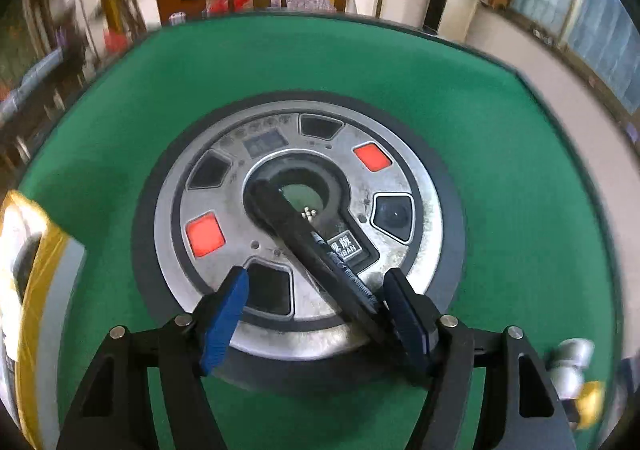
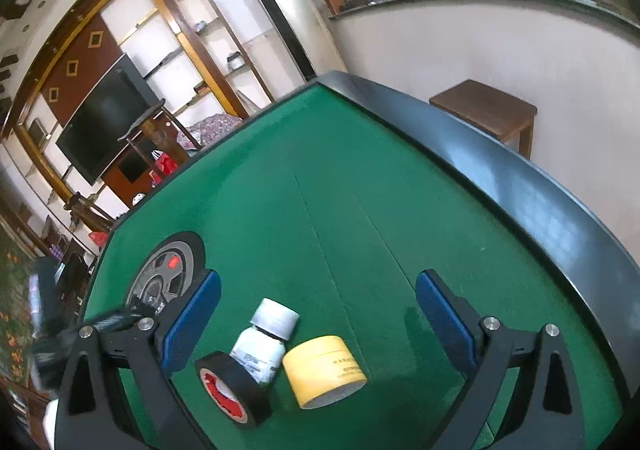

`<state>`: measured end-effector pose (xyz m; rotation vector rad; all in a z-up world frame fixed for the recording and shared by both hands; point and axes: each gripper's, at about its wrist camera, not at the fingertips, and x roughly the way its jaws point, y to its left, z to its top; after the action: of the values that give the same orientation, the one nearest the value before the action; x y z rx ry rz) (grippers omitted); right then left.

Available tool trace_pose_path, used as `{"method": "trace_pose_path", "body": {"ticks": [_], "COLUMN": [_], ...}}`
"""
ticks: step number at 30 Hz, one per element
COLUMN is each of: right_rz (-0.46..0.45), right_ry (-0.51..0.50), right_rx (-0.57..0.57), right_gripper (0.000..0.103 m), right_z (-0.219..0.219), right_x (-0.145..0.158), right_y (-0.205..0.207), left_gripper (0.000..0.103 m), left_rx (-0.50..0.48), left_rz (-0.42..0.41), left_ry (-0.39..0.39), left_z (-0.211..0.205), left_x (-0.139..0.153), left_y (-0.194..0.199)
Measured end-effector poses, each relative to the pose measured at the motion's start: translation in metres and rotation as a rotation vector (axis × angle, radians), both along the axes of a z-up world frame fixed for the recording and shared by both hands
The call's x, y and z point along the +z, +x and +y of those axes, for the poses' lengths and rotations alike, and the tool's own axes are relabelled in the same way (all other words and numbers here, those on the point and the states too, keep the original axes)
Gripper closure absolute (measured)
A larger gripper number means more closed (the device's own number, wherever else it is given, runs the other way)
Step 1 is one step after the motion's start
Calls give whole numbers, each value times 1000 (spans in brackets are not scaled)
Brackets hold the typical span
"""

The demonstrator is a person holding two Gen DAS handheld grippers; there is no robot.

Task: Organize rigid objects
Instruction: 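Reach to the wheel mat and grasp a black marker with the left gripper, then grasp the black tape roll with the right while the left holds the marker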

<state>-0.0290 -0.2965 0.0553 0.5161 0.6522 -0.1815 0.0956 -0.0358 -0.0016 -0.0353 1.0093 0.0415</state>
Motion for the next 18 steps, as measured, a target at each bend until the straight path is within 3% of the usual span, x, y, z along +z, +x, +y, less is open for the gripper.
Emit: {"method": "trace_pose_path", "body": {"ticks": [1, 2, 3, 5, 9, 15, 18], "right_rz": [-1, 0, 1, 7, 14, 23, 13], "right_ry": [-3, -8, -9, -5, 3, -9, -32], "right_rx": [1, 2, 2, 4, 9, 11, 17], "right_gripper": [5, 5, 5, 5, 5, 5, 5], "right_z": [1, 3, 3, 2, -2, -1, 3], "right_x": [0, 0, 0, -1, -2, -3, -2], "right_y": [0, 0, 1, 1, 4, 7, 6], "left_gripper": [33, 46, 53, 89, 89, 89, 89], "left_rx": [-32, -59, -92, -143, -185, -202, -206], "left_rz": [-26, -39, -57, -59, -23, -34, -69], "left_ry": [14, 4, 5, 14, -62, -161, -161], "left_z": [-5, -7, -10, -11, 9, 44, 51], "left_x": [0, -1, 1, 2, 5, 23, 33], "left_y": [-4, -7, -13, -22, -53, -115, -142]}}
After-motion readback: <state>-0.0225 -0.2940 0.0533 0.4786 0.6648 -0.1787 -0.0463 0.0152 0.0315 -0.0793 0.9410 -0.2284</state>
